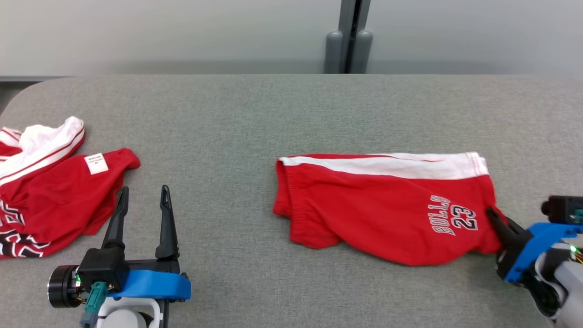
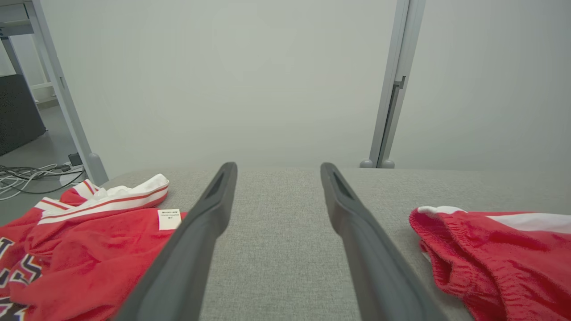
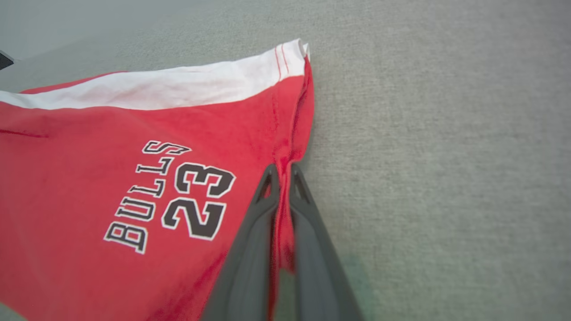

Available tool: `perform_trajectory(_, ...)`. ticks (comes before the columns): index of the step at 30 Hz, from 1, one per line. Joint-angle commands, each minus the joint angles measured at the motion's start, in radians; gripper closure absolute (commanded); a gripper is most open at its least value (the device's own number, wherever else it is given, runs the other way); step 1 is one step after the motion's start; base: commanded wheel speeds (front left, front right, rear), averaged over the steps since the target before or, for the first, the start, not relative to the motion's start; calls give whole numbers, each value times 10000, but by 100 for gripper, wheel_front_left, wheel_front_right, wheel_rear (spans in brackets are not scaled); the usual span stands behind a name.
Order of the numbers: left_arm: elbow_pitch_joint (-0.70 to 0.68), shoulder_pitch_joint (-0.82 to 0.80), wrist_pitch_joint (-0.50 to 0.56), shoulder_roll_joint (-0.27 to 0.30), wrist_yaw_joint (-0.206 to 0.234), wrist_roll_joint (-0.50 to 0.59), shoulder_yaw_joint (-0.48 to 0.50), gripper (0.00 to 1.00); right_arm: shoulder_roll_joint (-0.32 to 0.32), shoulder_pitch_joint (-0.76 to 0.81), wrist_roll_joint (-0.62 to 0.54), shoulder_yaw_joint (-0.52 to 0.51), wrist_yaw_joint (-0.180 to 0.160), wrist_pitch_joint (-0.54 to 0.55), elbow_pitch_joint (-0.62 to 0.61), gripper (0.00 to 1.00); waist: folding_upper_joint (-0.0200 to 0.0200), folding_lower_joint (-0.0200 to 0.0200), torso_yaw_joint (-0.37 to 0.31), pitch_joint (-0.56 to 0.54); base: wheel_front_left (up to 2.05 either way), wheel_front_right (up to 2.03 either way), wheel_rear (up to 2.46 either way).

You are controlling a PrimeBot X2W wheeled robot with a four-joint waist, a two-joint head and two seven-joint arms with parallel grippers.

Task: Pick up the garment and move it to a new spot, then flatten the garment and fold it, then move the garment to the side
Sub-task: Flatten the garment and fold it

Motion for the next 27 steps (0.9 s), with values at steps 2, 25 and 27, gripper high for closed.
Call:
perform_trajectory(2, -56, 139, -29, -6, -46, 91, 110, 0, -530, 513, 220, -302, 1, -219, 60, 100, 0, 1, -212, -159, 0, 0, 0)
perform_trajectory(25, 46, 495, -29, -7, -28, 11, -44, 0, -75, 106, 321, -786, 3, -454, -870, 100, 0, 1, -214, -683, 0, 0, 0)
perform_trajectory(27, 58, 521, -29, -8, -16, -3, -84, 0, 26, -15, 191, -751, 3, -452, -1185, 100, 0, 1, -194, -761, 0, 0, 0)
